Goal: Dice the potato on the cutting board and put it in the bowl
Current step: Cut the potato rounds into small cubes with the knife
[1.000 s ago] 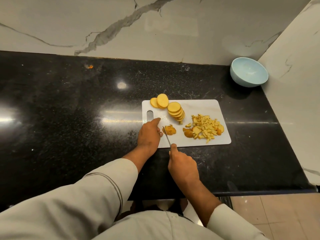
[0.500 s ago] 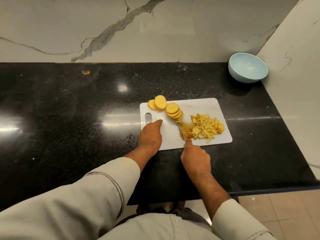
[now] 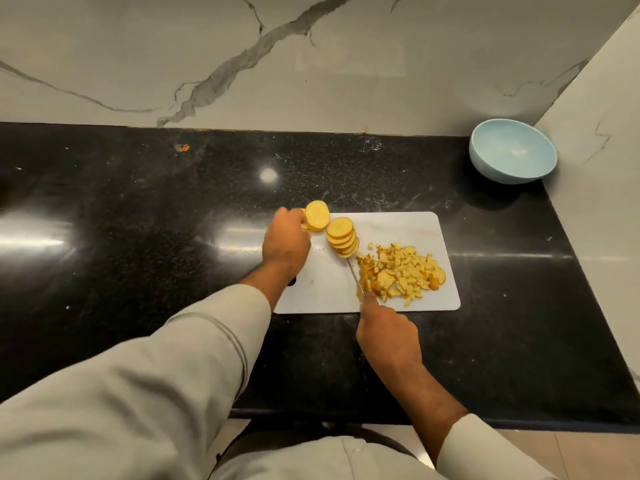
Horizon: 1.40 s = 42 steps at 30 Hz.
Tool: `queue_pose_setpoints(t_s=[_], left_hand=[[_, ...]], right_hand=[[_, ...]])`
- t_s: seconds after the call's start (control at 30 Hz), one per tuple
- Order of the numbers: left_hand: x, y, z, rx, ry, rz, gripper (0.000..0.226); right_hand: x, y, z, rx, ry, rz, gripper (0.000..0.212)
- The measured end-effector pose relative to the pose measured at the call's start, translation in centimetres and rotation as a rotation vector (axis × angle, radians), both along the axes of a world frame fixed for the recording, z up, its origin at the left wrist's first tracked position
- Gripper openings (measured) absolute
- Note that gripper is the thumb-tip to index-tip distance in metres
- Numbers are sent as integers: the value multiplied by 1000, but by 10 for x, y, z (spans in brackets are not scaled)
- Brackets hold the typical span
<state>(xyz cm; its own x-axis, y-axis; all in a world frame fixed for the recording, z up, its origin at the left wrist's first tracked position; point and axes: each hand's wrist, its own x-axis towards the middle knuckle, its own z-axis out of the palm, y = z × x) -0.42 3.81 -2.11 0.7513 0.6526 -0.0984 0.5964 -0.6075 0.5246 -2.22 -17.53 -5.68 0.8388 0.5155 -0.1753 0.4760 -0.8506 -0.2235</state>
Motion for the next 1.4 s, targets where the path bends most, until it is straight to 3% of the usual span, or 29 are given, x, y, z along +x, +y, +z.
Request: queue_pose_setpoints(t_s=[0.13, 0.23, 0.53, 0.77, 0.93, 1.0, 1.1, 1.17, 1.3, 1.4], left_hand=[[27, 20, 0, -29, 170, -38, 60], [37, 30, 0, -70, 298, -144, 47], [16, 21, -7, -105, 158, -133, 51], [10, 20, 1, -238, 125, -95, 38], [-14, 7, 1, -530, 65, 86, 31], [-31, -10, -7, -585, 42, 105, 43], [-50, -27, -17, -465, 86, -31, 70], [-54, -22, -17, -334, 168, -167, 75], [-54, -10, -11, -288, 284, -293, 62], [-53, -18, -6, -186, 287, -271, 34]], right_hand=[[-3, -1, -2, 4, -9, 22, 46], [-6, 7, 1, 21, 7, 25, 46], [-9, 37, 12, 86, 10, -22, 37], [-11, 45, 21, 87, -9, -53, 32], [-17, 37, 20, 93, 49, -107, 33], [-20, 32, 19, 94, 82, -134, 34], [-22, 25, 19, 85, 101, -150, 36], [-22, 21, 20, 90, 98, -148, 37], [-23, 14, 24, 84, 113, -146, 43], [-26, 12, 26, 84, 117, -144, 47]])
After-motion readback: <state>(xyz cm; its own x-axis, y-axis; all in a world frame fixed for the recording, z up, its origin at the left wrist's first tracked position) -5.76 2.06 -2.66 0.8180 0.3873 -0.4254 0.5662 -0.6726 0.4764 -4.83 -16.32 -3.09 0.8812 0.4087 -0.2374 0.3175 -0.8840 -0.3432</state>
